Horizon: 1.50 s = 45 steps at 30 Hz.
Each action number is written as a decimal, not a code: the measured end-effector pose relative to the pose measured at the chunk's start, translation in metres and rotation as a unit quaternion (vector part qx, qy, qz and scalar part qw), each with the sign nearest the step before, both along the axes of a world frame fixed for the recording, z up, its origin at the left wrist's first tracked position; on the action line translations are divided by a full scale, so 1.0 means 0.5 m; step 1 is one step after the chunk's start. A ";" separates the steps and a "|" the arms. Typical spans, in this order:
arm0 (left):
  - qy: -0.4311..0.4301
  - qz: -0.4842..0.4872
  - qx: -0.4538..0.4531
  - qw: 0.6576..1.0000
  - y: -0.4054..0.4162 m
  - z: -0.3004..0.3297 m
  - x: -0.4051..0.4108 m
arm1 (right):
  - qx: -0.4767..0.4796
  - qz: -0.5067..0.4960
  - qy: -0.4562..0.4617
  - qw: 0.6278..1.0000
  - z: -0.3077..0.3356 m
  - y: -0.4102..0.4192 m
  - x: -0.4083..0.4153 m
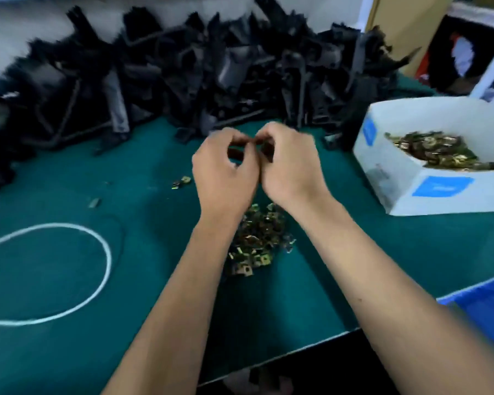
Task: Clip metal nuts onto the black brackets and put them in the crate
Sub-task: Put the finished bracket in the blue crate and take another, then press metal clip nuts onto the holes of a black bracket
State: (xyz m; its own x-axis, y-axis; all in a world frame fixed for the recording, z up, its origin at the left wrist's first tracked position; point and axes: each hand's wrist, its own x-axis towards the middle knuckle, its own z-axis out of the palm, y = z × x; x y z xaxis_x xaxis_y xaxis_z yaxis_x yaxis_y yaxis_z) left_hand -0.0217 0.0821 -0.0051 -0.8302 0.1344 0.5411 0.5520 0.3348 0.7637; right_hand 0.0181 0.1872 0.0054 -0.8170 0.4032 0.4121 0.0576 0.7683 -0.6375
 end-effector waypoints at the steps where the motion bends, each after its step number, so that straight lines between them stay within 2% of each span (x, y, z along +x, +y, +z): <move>1: 0.003 0.025 -0.026 0.999 -0.043 -0.018 -0.022 | 0.028 0.025 -0.035 0.999 -0.018 -0.028 -0.036; 4: 0.014 0.086 -0.063 0.994 -0.154 -0.059 -0.075 | 0.146 0.045 -0.095 0.984 -0.061 -0.098 -0.135; 8: -0.058 0.179 0.091 0.978 -0.190 -0.078 -0.107 | 0.254 0.105 -0.133 0.952 -0.081 -0.147 -0.252; 11: -0.072 0.169 0.108 0.977 -0.179 -0.076 -0.109 | 0.256 0.147 -0.215 0.931 -0.079 -0.158 -0.327; 14: -0.087 0.160 0.117 0.976 -0.178 -0.077 -0.112 | 0.254 0.142 -0.279 0.915 -0.071 -0.163 -0.366; 17: -0.120 0.185 0.158 0.962 -0.180 -0.074 -0.123 | 0.256 0.109 -0.232 0.932 -0.062 -0.186 -0.371; 20: -0.138 0.200 0.176 0.954 -0.182 -0.077 -0.131 | 0.188 0.110 -0.200 0.955 -0.051 -0.206 -0.368; 23: -0.145 0.203 0.196 0.948 -0.180 -0.078 -0.134 | 0.258 0.025 -0.130 0.957 -0.048 -0.186 -0.360; 25: -0.154 0.207 0.207 0.944 -0.179 -0.076 -0.136 | 0.281 -0.005 -0.153 0.947 -0.050 -0.172 -0.351; 27: -0.158 0.208 0.204 0.944 -0.179 -0.075 -0.135 | 0.259 0.022 -0.215 0.941 -0.052 -0.172 -0.340; 29: -0.163 0.208 0.203 0.943 -0.181 -0.073 -0.133 | 0.225 0.081 -0.237 0.942 -0.054 -0.184 -0.329; 32: -0.175 0.210 0.210 0.939 -0.183 -0.070 -0.132 | 0.192 0.139 -0.194 0.952 -0.056 -0.190 -0.302; 36: -0.186 0.210 0.222 0.934 -0.182 -0.071 -0.132 | 0.177 0.162 -0.106 0.965 -0.051 -0.156 -0.279; 39: -0.190 0.219 0.237 0.927 -0.182 -0.071 -0.133 | 0.170 0.102 -0.044 0.979 -0.062 -0.134 -0.271; 41: -0.193 0.223 0.248 0.923 -0.180 -0.068 -0.132 | 0.198 0.061 -0.104 0.973 -0.070 -0.124 -0.273; 43: -0.199 0.224 0.255 0.919 -0.181 -0.067 -0.130 | 0.196 0.084 -0.174 0.961 -0.074 -0.113 -0.275; 45: -0.202 0.220 0.262 0.918 -0.183 -0.065 -0.128 | 0.155 0.117 -0.162 0.968 -0.069 -0.098 -0.275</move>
State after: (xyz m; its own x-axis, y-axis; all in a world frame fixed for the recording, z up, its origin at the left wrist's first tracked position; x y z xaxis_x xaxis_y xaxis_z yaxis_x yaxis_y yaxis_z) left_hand -0.0859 -0.0096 -0.0374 -0.8886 -0.4530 0.0722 0.0885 -0.0149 0.9960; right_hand -0.1193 0.1383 -0.0291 -0.9774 0.0896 0.1914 0.0170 0.9360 -0.3515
